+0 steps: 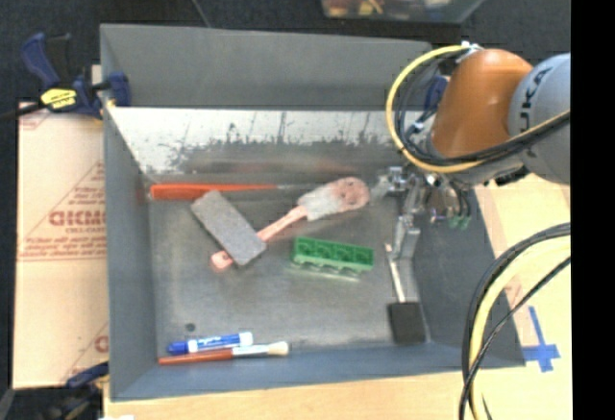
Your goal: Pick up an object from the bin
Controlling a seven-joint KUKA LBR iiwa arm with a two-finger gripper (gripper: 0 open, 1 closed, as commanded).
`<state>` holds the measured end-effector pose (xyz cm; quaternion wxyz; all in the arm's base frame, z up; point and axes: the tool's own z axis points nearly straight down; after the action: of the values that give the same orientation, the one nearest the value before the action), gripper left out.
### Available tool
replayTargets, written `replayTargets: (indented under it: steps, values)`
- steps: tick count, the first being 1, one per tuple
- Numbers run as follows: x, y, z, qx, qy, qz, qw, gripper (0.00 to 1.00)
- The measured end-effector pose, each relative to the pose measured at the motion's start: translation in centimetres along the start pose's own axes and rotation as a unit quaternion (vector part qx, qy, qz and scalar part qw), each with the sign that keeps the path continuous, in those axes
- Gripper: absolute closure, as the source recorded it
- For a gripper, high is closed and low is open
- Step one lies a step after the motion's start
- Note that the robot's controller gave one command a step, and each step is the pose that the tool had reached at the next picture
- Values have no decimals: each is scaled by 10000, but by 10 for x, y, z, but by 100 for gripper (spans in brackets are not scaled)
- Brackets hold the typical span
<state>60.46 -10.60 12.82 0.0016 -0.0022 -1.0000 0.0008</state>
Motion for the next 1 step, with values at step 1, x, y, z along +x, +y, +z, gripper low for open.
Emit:
replayTargets:
  steps: [1]
  values:
    - [-2, 0, -5, 7, -37, -18, 10000, 0]
